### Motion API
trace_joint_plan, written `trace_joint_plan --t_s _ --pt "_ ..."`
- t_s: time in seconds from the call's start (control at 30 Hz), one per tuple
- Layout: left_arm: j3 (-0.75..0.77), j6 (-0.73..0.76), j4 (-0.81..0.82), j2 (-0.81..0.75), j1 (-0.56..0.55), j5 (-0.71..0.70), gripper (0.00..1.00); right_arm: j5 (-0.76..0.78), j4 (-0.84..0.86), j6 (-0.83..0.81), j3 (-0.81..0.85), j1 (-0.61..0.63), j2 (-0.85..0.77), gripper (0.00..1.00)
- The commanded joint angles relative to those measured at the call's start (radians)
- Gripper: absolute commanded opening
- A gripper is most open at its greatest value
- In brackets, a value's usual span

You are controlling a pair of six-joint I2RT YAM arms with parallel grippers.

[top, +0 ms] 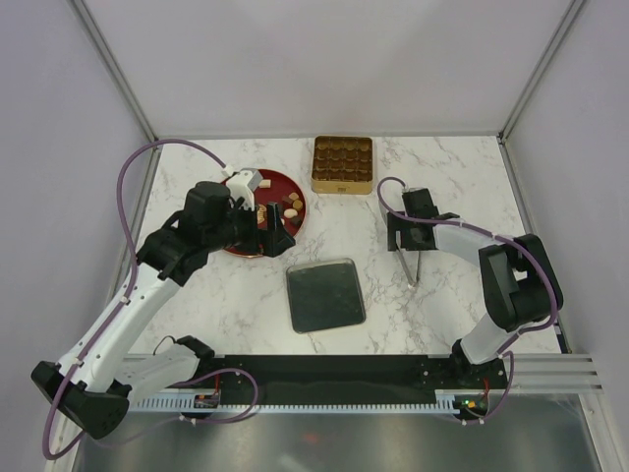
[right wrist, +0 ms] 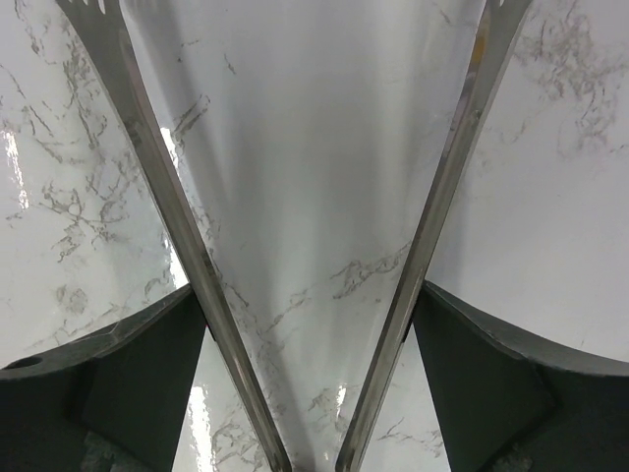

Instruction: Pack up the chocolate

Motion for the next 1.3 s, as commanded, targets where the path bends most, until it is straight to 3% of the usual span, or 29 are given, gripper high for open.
trace_joint_plan --t_s 0.0,0.33,0.67,1.0,1.27 --pt "0.008 0.025 0.018 -0.001 0.0 -0.002 0.98 0.01 -0.007 -0.008 -0.011 0.005 0.035 0.91" --pt "0.012 0.016 0.019 0.002 0.0 -0.02 0.98 -0.03 -0.218 -0.011 0.117 0.006 -0.114 0.7" --pt "0.002 0.008 0.019 0.01 0.0 -0.04 0.98 -0.061 -0.421 -0.014 0.309 0.006 -0.203 0.62" --pt "0.047 0.029 -0.042 -0.039 0.002 -0.081 0.98 -0.229 -0.378 -0.032 0.389 0.031 -0.283 0.51" --pt "0.163 0.005 -0.122 -0.098 0.002 -0.13 0.98 -0.222 -0.165 -0.035 0.427 0.206 -0.194 0.49"
